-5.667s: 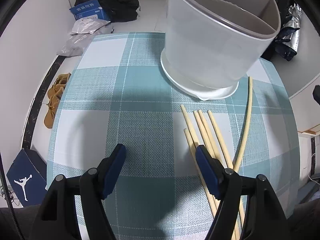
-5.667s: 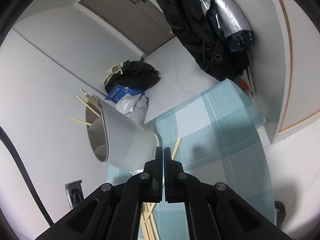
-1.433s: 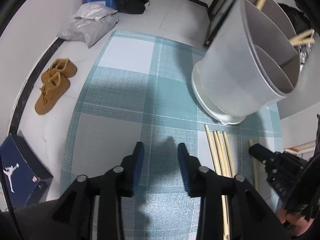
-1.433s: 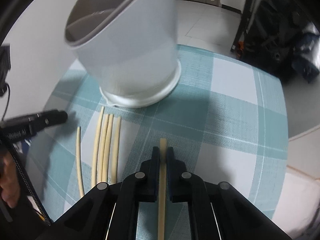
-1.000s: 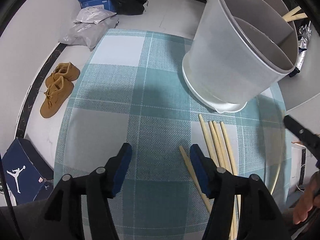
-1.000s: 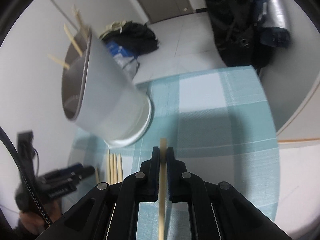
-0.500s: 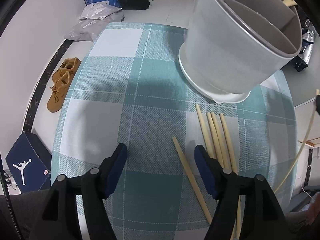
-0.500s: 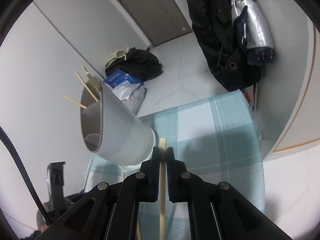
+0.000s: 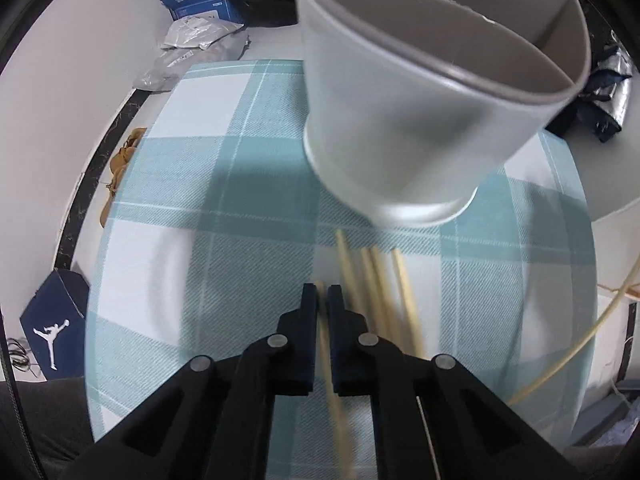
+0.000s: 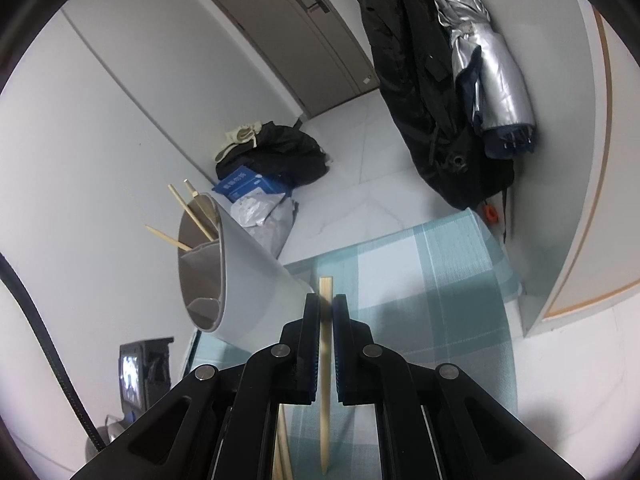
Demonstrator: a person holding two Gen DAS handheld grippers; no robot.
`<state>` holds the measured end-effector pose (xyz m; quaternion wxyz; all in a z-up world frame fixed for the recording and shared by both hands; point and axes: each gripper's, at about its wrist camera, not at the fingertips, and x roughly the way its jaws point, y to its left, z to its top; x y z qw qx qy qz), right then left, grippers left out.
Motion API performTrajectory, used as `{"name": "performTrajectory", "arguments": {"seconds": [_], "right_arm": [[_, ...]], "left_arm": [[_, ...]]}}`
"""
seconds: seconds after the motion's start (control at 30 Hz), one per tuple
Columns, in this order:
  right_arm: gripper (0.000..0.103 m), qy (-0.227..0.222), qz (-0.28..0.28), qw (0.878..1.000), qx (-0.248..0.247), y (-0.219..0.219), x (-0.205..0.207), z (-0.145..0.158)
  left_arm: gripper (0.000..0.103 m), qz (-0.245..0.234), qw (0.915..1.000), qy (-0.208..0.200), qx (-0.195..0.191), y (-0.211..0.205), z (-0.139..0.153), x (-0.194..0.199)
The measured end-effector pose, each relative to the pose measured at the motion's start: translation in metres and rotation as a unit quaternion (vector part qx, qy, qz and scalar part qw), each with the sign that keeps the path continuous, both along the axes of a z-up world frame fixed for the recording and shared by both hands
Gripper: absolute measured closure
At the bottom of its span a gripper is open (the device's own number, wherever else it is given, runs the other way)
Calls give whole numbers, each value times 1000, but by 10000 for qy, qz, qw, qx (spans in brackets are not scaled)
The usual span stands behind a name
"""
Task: Organize utensils
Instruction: 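Raise both held chopsticks above the white holder's opening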
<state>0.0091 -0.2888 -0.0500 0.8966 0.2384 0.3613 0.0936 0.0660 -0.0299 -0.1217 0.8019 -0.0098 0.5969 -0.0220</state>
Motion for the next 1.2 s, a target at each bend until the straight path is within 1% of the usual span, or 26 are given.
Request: {"name": "performTrajectory", "arguments": {"seconds": [0.13,0.23,0.3,0.4,0.47,0.5,0.57,0.63,0.7,0.8,0.9,1.0,1.1,1.2], "right_arm": [[98,-96,-43,9999,-13,1,-4,4],[98,-202,-71,9997,-85,3,-10,8],[98,-258,-78,9995,-135,6,-14,11],[98,-311,-66,9992,-223,11,-20,14],[98,-368,-46,9989,-295,15,-25,16],[98,-411,-30,9985,-361,19,-29,18],[98,-460,-13,9979,-459,23,-32,20],[98,-508,-7,9975,-491,27,-37,21],[98,-576,-2,9970,-517,30,-41,24],[98,-718,19,9952,-658,37,-51,30],[98,-888,36,9936,-699,46,-66,34],[98,-1037,27,9912,-822,56,-76,39],[98,-1207,86,9874,-1017,70,-83,44],[98,-1312,130,9840,-1196,82,-89,47]], "left_arm": [[101,84,9999,-45,-138,5,2,1],[101,199,9993,-155,-268,15,8,-4],[101,207,9986,-375,-315,22,17,-8],[101,94,9959,-837,-344,33,39,-20],[101,36,9938,-1013,-468,36,51,-27],[101,28,9933,-1047,-496,37,56,-29],[101,37,9914,-1120,-672,41,66,-35],[101,8,9891,-1295,-702,40,78,-41],[102,-101,9851,-1515,-807,40,92,-50],[102,-314,9789,-1842,-831,37,112,-61],[102,-503,9734,-2070,-845,35,120,-67],[102,-658,9699,-2179,-868,33,126,-71],[102,-777,9669,-2256,-899,32,128,-74],[102,-832,9658,-2272,-935,34,127,-75]]}}
